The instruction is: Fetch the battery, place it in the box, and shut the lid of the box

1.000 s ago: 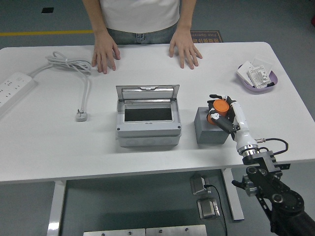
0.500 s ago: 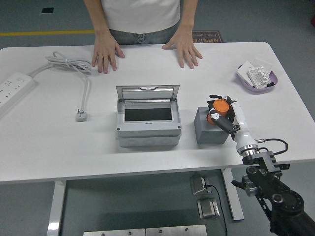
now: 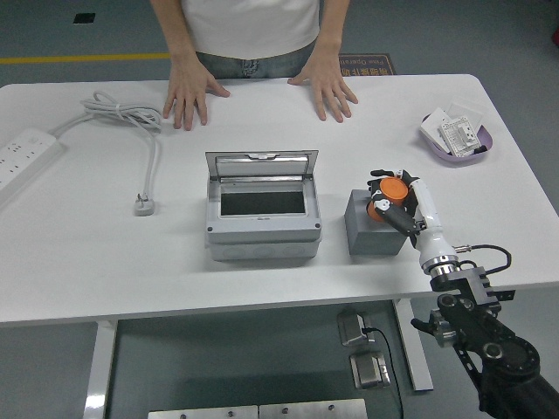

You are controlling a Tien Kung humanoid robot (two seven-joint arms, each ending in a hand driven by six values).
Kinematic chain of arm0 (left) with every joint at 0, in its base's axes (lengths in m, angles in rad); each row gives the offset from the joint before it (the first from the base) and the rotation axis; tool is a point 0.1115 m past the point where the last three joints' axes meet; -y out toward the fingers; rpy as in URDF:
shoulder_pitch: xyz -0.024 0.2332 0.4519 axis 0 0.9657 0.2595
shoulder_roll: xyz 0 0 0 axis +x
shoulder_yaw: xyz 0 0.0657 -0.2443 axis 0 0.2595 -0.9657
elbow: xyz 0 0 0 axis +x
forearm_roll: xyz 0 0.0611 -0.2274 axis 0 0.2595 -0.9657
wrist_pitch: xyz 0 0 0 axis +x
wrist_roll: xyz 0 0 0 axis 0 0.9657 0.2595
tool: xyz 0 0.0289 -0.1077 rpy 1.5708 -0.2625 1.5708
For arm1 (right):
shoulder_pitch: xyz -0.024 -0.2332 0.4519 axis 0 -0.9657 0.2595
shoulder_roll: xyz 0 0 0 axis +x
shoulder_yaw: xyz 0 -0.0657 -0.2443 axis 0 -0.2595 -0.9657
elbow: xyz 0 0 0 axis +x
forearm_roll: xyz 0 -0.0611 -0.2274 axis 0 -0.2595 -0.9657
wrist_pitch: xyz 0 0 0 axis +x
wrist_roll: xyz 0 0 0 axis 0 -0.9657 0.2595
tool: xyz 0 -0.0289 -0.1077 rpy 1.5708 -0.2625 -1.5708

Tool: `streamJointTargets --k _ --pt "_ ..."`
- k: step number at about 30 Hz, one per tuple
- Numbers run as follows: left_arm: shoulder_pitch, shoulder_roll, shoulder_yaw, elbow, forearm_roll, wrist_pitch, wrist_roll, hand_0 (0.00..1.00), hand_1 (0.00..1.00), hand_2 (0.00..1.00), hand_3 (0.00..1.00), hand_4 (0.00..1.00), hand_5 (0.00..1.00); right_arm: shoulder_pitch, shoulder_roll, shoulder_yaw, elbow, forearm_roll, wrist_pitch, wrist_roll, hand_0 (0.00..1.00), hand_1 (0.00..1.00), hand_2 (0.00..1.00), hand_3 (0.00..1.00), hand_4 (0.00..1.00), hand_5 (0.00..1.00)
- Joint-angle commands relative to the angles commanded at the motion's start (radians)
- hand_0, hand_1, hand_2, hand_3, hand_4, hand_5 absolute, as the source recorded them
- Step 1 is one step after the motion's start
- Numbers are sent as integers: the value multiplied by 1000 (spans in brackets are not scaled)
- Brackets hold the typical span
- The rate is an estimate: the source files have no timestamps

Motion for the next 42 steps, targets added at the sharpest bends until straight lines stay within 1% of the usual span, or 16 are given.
streamJointTargets --k 5,6,11,12,17,18,23,24,29,30,42 --pt "-1 0 0 0 0 0 0 639 657 715 839 884 653 2 -2 1 1 3 -2 0 594 559 533 563 320 52" --pt "-1 0 0 0 0 0 0 638 657 715 839 884 654 3 -2 1 1 4 -2 0 531 467 475 537 352 55" --pt "-1 0 -2 0 1 0 0 638 657 715 839 884 654 4 -3 3 2 5 -4 -2 531 467 475 537 352 55" --pt "-1 0 -2 0 1 0 0 639 657 715 839 884 655 5 -3 3 3 5 -4 -2 490 411 387 468 337 109" --pt "0 0 -2 0 2 0 0 639 657 715 839 884 655 6 -4 3 4 5 -7 -3 490 411 387 468 337 109" --pt "0 0 -3 0 2 0 0 639 657 716 839 884 654 6 -4 2 4 6 -8 -4 495 381 344 391 199 74" --pt "0 0 -3 0 3 0 -1 639 657 716 839 884 654 7 -7 3 3 11 -10 -4 495 381 344 391 199 74" --pt "0 0 -3 0 3 0 -1 640 657 716 839 884 656 7 -8 3 3 11 -10 -4 495 373 322 362 160 58" --pt "-1 -1 -3 0 4 0 -1 640 657 716 839 884 656 9 -9 4 3 10 -11 -4 495 373 322 362 160 58" --pt "-1 -1 -3 0 4 0 -1 640 656 717 839 884 656 10 -9 4 4 10 -12 -4 492 367 311 337 92 2" --pt "0 -1 -5 0 6 0 0 641 656 717 839 884 656 15 -13 6 5 7 -13 -4 490 367 303 330 89 2"
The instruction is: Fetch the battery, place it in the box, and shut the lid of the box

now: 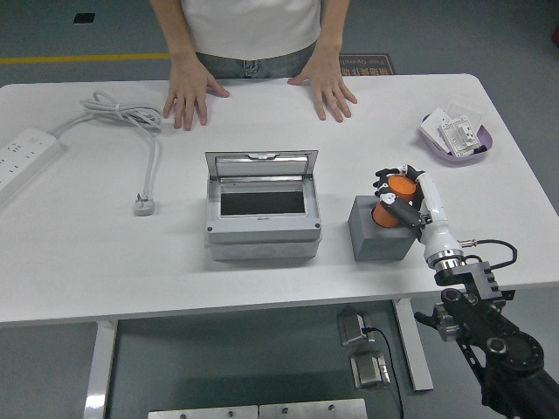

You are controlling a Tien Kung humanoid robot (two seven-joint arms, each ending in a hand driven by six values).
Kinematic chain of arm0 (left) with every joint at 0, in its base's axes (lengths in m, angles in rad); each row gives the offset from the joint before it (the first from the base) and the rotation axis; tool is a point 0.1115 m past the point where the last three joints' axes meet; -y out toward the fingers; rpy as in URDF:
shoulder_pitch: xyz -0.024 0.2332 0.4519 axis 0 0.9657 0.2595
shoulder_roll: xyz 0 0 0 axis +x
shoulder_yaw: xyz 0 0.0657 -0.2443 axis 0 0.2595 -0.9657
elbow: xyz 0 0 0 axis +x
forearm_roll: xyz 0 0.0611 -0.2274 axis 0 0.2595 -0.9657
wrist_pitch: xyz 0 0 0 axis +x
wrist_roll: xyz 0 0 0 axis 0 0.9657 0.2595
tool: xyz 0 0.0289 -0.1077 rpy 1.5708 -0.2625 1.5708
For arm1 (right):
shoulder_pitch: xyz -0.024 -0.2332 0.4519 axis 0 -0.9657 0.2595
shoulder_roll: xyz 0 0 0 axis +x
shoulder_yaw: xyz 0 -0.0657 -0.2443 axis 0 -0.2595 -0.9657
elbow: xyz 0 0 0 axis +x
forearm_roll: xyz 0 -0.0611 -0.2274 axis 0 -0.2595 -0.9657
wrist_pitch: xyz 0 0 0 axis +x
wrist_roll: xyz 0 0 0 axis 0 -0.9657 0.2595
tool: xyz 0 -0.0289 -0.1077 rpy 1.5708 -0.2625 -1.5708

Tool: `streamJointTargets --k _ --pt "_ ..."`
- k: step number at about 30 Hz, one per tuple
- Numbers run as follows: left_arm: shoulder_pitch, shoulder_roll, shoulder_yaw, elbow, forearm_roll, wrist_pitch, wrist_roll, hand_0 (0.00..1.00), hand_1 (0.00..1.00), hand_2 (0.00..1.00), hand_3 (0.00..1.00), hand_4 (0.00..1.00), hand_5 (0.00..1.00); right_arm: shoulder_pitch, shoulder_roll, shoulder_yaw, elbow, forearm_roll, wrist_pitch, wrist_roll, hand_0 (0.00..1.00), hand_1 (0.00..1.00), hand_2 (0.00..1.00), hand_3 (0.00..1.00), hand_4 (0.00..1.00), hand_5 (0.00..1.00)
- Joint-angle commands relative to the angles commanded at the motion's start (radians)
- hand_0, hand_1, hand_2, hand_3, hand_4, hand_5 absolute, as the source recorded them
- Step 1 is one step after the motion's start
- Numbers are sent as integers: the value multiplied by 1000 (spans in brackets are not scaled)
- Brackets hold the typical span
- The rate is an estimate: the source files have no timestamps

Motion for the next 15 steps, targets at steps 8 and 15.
streamJointTargets --k 8,15 --pt "1 0 0 0 1 0 0 641 656 717 839 884 656 5 -3 3 2 0 -1 1 488 367 301 326 89 2" --pt "0 2 -1 0 3 0 -1 641 656 718 839 884 656 17 -17 20 34 -16 -2 -11 488 366 300 323 90 2"
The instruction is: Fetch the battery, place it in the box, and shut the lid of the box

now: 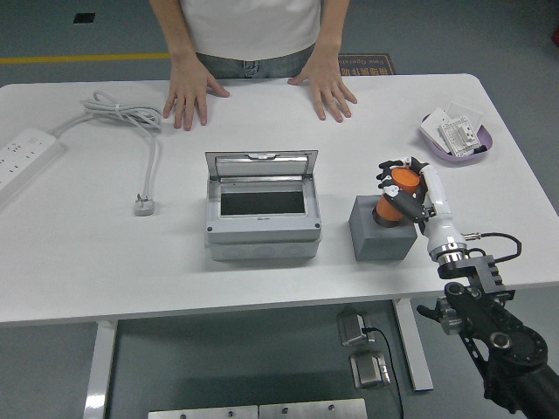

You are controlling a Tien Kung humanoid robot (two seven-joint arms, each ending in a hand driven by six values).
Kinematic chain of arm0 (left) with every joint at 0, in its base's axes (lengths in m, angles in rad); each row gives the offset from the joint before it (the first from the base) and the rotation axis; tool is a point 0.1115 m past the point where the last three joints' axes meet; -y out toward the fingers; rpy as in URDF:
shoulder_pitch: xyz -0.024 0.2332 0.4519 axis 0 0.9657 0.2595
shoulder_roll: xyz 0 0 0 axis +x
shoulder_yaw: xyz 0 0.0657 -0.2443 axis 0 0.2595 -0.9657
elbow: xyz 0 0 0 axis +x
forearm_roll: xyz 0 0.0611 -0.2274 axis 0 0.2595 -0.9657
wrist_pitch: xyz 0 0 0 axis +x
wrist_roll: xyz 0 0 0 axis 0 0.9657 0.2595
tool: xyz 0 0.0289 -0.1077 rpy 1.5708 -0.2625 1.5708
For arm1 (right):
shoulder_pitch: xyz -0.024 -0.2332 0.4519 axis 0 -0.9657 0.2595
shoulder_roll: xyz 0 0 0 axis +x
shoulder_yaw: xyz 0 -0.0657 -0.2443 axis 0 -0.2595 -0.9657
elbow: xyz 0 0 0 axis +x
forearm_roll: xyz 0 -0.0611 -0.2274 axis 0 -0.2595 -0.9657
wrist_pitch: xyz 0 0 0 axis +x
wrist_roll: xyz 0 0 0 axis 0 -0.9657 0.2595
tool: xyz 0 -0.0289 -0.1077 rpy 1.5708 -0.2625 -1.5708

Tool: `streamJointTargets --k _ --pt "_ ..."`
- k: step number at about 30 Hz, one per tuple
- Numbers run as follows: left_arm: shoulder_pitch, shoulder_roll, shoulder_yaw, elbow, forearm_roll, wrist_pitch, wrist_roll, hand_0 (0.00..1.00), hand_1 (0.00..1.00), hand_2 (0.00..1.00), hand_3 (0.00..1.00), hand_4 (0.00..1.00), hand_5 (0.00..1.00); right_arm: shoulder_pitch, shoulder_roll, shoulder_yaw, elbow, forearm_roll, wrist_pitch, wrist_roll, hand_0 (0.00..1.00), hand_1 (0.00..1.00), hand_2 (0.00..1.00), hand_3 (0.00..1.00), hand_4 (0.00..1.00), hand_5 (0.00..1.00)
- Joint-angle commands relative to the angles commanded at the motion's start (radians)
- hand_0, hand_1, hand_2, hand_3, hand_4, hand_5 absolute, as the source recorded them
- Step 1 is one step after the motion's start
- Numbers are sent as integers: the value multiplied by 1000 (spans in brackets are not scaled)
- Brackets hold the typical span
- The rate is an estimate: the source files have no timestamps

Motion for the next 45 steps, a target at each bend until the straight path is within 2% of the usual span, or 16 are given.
streamJointTargets --k 7,9,14,15,20,21,30,39,45 --pt "0 2 -6 0 8 1 1 641 656 718 839 884 656 20 -33 35 76 -55 0 -36 487 366 299 323 89 2" --pt "0 3 -7 0 10 1 1 641 656 718 839 884 656 24 -39 46 96 -62 0 -42 458 363 297 320 87 2" --pt "0 3 -10 0 12 0 1 641 656 718 839 884 656 29 -46 59 142 -72 0 -53 458 363 297 320 87 2" --pt "0 3 -10 0 12 0 1 642 656 717 840 884 656 29 -47 59 152 -74 -1 -56 177 335 298 323 59 2" --pt "-1 3 -10 0 12 1 1 642 656 717 840 884 656 35 -51 56 203 -103 -8 -78 177 335 298 323 59 2" --pt "-1 3 -10 0 12 1 1 642 659 718 840 884 657 37 -52 53 213 -113 -12 -86 122 305 297 321 51 2" --pt "-1 3 -13 0 13 2 1 642 658 718 839 884 657 96 -63 5 302 -276 -41 -177 94 276 296 318 47 2" --pt "0 3 -11 0 11 3 2 642 660 718 839 885 657 133 -57 -36 304 -365 -34 -218 68 259 296 316 55 2" --pt "-2 4 -9 0 9 3 2 642 661 718 839 885 657 158 -69 -82 321 -497 -1 -260 69 255 294 313 59 2"
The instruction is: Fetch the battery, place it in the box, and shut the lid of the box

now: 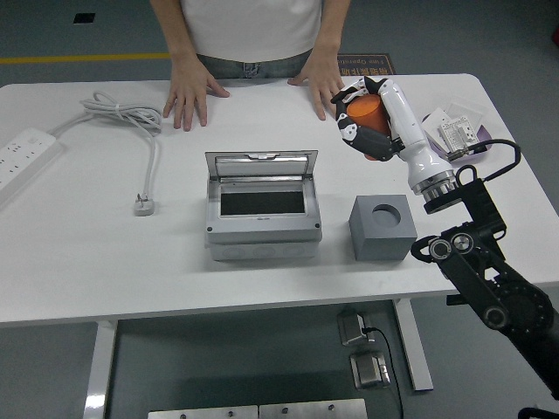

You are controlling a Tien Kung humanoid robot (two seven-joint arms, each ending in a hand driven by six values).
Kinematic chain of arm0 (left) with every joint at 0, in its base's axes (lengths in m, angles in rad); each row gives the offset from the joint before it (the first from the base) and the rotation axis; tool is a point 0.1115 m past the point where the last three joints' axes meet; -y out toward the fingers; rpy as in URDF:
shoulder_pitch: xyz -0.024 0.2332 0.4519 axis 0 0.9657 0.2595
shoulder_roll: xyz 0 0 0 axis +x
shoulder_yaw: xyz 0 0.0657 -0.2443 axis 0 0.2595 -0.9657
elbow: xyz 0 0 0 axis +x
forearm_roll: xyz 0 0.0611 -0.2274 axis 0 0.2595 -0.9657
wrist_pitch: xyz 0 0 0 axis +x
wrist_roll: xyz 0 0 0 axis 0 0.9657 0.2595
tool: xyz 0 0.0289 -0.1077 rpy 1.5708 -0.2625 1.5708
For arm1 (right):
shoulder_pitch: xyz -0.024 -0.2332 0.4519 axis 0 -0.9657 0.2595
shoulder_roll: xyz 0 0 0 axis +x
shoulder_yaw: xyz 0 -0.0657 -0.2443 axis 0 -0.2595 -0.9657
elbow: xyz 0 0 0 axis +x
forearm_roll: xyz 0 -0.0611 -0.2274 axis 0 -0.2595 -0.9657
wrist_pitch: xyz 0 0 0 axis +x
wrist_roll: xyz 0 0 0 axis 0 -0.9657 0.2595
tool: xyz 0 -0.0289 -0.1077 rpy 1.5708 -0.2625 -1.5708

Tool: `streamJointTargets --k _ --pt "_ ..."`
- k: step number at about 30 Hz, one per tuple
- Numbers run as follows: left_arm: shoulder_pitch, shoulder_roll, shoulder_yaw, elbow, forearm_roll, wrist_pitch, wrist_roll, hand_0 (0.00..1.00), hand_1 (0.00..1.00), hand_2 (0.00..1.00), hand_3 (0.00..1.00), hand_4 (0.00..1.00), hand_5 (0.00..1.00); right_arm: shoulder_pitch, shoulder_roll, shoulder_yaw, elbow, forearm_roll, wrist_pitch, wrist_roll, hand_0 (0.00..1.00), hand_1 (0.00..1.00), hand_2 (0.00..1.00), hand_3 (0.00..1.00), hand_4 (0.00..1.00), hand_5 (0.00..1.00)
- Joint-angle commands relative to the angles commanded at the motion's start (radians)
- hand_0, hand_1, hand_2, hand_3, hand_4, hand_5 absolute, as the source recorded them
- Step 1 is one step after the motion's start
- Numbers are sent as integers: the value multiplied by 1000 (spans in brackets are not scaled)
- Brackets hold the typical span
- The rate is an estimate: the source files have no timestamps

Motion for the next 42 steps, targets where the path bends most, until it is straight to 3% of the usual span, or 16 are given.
streamJointTargets --k 6,12,20,27,31,42 --pt "-2 0 2 0 -2 0 0 641 662 718 839 884 657 24 -15 -43 13 -123 25 -31 70 254 294 310 64 2" --pt "0 2 2 0 -1 0 2 641 662 718 839 884 657 35 -28 -113 40 -157 49 -59 67 252 292 309 69 2" --pt "-1 2 4 0 -3 1 1 641 662 718 839 884 657 26 -10 -136 5 4 78 -68 66 245 291 305 72 2" --pt "-1 2 2 0 0 1 1 641 663 718 839 884 657 13 -1 -147 -52 228 116 -41 68 244 294 305 80 2" --pt "-1 2 0 0 2 1 1 641 663 718 839 884 657 8 -3 -125 -49 314 110 -32 74 245 292 301 81 2" --pt "-1 2 -2 0 4 1 0 641 663 718 839 884 656 15 -3 -96 12 69 89 -68 68 230 279 286 81 6"
